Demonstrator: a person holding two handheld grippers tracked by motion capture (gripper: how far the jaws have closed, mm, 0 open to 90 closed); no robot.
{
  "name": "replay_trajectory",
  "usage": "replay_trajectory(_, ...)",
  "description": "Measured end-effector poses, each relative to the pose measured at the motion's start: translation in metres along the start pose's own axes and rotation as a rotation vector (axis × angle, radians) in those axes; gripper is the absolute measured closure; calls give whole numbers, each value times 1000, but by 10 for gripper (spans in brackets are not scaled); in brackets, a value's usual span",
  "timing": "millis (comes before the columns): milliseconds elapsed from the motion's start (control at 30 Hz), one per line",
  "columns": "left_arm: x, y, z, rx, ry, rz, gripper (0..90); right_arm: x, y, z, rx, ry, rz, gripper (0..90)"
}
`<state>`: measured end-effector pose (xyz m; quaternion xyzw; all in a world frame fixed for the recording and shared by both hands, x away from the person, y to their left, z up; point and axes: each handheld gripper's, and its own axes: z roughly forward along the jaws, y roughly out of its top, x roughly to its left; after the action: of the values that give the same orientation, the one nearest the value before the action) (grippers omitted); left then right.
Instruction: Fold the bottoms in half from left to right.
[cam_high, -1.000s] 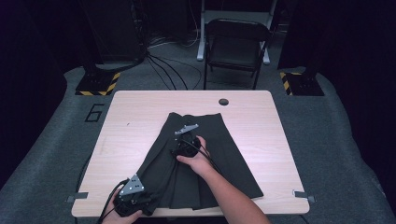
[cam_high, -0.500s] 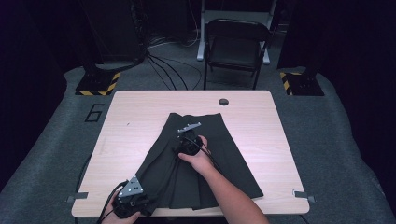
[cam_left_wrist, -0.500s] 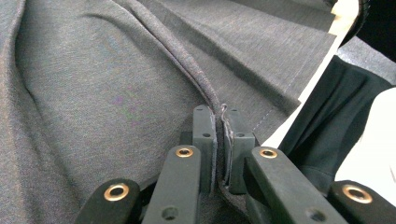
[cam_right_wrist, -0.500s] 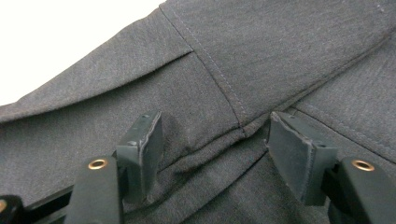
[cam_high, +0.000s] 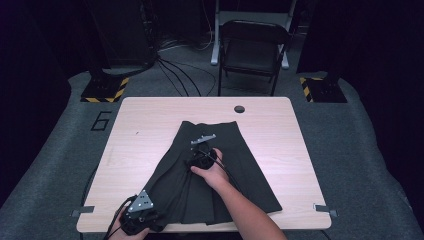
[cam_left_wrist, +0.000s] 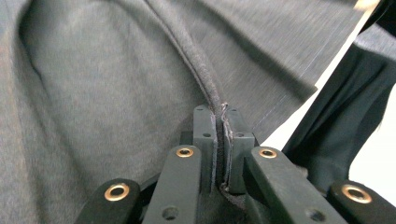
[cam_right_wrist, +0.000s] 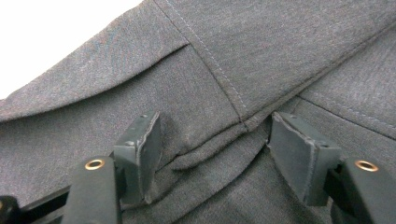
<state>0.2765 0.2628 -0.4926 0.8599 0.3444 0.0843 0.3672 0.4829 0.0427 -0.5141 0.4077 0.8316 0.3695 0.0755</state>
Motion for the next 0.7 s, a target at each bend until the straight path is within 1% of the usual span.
replay_trajectory(33,1,-1,0,8,-4,3,857,1,0,0,-4,-1,5,335)
replay_trajectory(100,1,-1,1,3,-13,-5,858,1,0,1,-6,-1,-7,324)
replay_trajectory(133,1,-1,2,5,-10,6,859,1,0,1,-4,0,-8,320)
replay_trajectory(167,0,-1,2,10,-16,4,859,0,1,2,-7,4,-18,315)
replay_trajectory(200,1,-1,3,16,-19,14,859,0,1,2,-8,7,-17,313)
replay_trajectory(233,0,-1,5,24,-28,9,859,-1,1,3,-19,11,-35,314)
replay_trajectory(267,0,-1,6,27,-25,16,859,-1,2,3,-17,20,-31,322)
replay_trajectory(300,0,-1,7,35,-28,16,859,0,3,2,-15,23,-12,332)
replay_trajectory(333,-1,-1,8,38,-32,15,858,-1,4,2,-20,23,-12,345)
replay_trajectory(400,-1,-1,10,47,-27,31,858,-2,6,1,-27,23,-22,390)
replay_trajectory(467,-1,-1,10,50,-29,35,858,-1,9,-2,-35,24,-34,444)
replay_trajectory(500,-1,-1,10,50,-29,36,857,-1,11,-4,-45,25,-47,490)
replay_trajectory(533,-1,-1,10,48,-29,32,857,-1,12,-4,-54,32,-50,508)
replay_trajectory(567,-1,-1,10,46,-28,32,857,0,12,-6,-67,36,-42,522)
replay_trajectory(600,-1,-1,10,45,-33,27,856,0,13,-7,-74,36,-60,540)
replay_trajectory(633,-1,-1,9,44,-34,26,855,3,14,-9,-79,38,-56,563)
replay_trajectory(667,-1,-1,9,44,-35,24,855,3,14,-9,-79,38,-56,563)
replay_trajectory(700,-1,-1,9,45,-41,23,855,3,15,-9,-100,33,-73,572)
